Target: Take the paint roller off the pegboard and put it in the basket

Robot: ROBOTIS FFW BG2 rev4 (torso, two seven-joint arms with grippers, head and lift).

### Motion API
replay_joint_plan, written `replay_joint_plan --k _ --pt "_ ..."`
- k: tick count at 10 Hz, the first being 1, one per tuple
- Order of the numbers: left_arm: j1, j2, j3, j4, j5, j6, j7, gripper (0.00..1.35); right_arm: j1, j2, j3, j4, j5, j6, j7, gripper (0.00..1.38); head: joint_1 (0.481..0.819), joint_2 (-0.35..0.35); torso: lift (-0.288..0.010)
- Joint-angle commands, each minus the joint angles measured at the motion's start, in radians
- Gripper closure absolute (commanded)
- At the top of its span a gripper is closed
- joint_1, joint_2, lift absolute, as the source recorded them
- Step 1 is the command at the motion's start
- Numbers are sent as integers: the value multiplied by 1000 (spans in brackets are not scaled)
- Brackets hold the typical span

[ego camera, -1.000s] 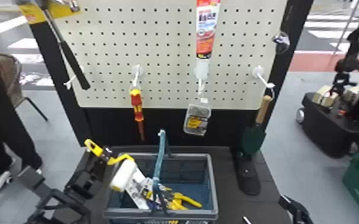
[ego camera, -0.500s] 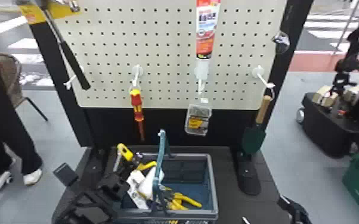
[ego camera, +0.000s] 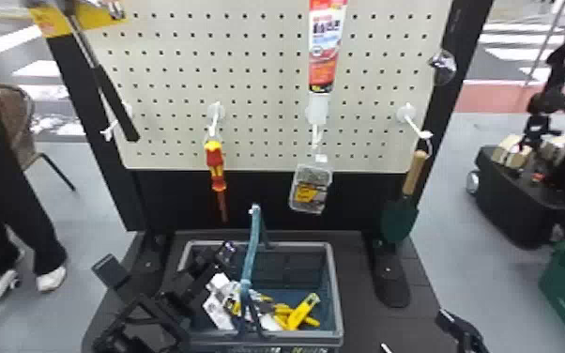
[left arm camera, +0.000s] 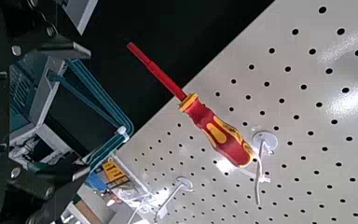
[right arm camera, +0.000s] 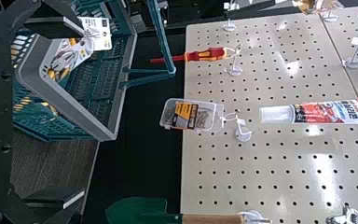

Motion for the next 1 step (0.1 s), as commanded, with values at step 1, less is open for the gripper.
replay_joint_plan --k 1 --pt "-2 -3 -2 0 -4 2 -1 125 0 0 0 3 0 0 1 108 549 0 -100"
